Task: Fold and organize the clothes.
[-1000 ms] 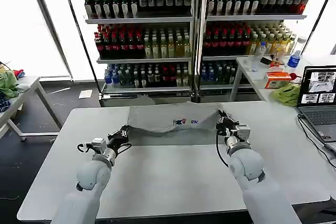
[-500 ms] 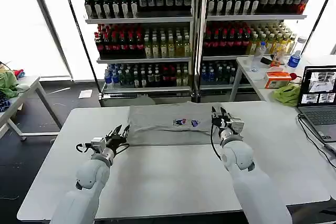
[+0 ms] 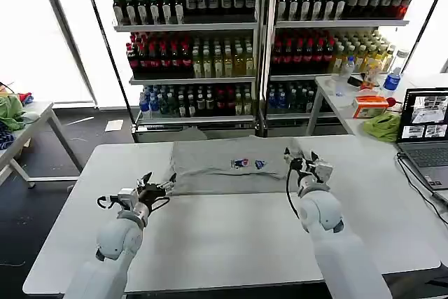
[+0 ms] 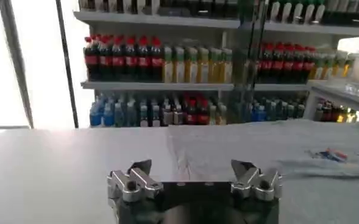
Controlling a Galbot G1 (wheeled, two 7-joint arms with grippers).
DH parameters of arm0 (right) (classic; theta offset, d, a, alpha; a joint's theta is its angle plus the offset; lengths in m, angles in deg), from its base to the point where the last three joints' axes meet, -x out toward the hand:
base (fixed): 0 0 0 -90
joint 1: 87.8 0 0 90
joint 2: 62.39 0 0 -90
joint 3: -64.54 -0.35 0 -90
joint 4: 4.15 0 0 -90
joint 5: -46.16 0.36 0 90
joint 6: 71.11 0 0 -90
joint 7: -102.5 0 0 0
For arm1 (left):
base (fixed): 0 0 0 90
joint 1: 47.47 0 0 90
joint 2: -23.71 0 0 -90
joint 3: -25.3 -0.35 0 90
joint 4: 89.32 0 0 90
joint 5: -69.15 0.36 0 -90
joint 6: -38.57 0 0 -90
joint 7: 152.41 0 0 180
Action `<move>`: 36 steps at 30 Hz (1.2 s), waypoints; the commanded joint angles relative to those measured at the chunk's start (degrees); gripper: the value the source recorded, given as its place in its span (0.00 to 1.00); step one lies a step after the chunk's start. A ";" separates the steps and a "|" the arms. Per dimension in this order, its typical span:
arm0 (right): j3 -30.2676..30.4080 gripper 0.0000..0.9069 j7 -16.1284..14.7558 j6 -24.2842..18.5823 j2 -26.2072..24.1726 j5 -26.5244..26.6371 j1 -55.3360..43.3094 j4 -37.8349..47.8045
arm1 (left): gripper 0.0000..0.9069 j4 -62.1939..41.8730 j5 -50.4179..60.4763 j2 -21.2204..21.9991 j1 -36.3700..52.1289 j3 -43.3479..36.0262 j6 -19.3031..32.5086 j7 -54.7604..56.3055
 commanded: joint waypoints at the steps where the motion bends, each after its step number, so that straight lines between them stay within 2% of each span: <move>1: -0.88 1.00 0.69 3.16 -4.50 0.03 5.95 -4.41 | 1.00 1.88 0.02 -0.97 -0.92 -0.16 -0.46 0.10; 8: -0.50 1.00 -1.05 5.93 -7.86 0.90 7.37 -3.27 | 1.00 0.74 -0.13 -1.22 -0.90 -0.93 -0.53 -0.22; 18: -0.15 1.00 -2.44 6.15 -9.54 0.63 6.66 -0.67 | 1.00 -0.55 0.82 -1.24 -0.63 -1.97 -1.17 -0.05; 36: 0.58 1.00 -4.21 6.06 -6.64 -0.12 3.35 4.70 | 1.00 -4.24 1.91 -0.34 -0.06 -2.59 -1.12 -0.15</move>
